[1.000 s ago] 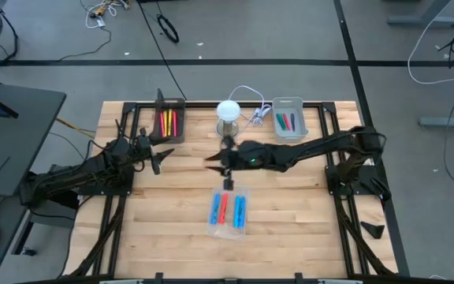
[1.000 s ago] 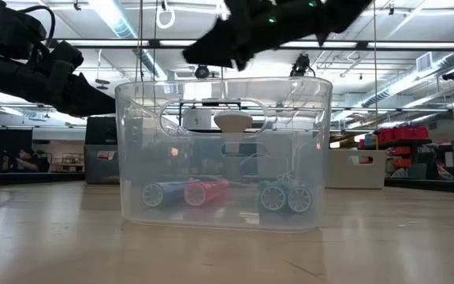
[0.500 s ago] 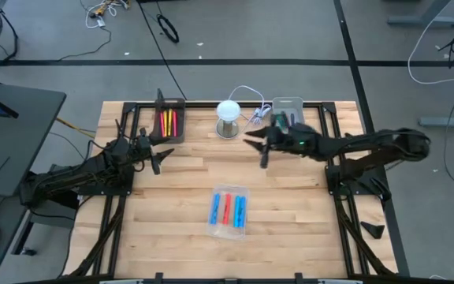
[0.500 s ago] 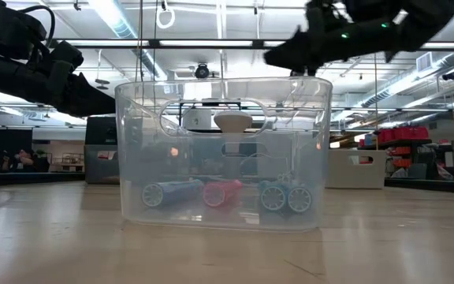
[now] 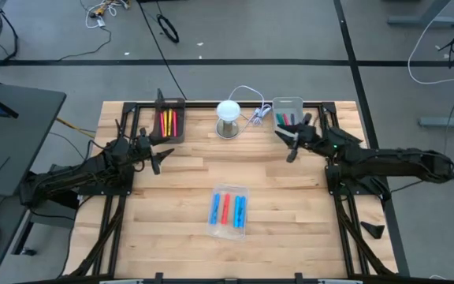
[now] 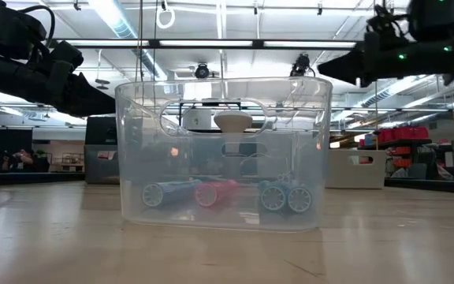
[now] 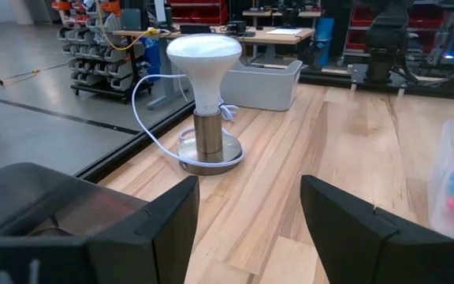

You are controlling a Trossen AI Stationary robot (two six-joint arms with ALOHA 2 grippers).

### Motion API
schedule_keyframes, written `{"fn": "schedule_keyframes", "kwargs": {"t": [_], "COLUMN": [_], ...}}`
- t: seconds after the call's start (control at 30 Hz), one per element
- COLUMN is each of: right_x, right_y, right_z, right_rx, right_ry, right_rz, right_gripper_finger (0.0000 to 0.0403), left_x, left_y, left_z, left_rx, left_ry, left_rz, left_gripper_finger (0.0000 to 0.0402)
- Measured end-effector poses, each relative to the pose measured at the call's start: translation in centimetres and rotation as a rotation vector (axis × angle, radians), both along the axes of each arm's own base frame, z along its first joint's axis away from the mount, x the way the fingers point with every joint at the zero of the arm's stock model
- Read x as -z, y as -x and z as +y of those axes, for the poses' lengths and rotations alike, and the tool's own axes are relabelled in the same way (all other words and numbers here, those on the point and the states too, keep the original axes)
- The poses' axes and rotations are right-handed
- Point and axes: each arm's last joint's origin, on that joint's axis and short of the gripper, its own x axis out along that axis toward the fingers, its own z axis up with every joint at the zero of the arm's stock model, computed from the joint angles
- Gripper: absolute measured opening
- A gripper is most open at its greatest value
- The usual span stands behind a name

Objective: Pick & Place Markers
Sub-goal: Return to Home Position

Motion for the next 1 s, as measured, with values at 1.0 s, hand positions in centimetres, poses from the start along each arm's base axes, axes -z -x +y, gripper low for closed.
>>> {"fn": "schedule_keyframes", "kwargs": {"t": [1.0], "right_x": [3.9], "right_y": [6.2], "right_z": [1.0], "right_rx": [0.098], "right_ry": [-0.055], "right_rz": [0.002], "right_gripper_finger": [0.0114], "left_x": [0.0], "left_y": [0.0], "left_z": [0.0], "left_rx": [0.0], "left_ry": [0.0], "left_rz": [0.001], "left_gripper_finger": [0.0229]}}
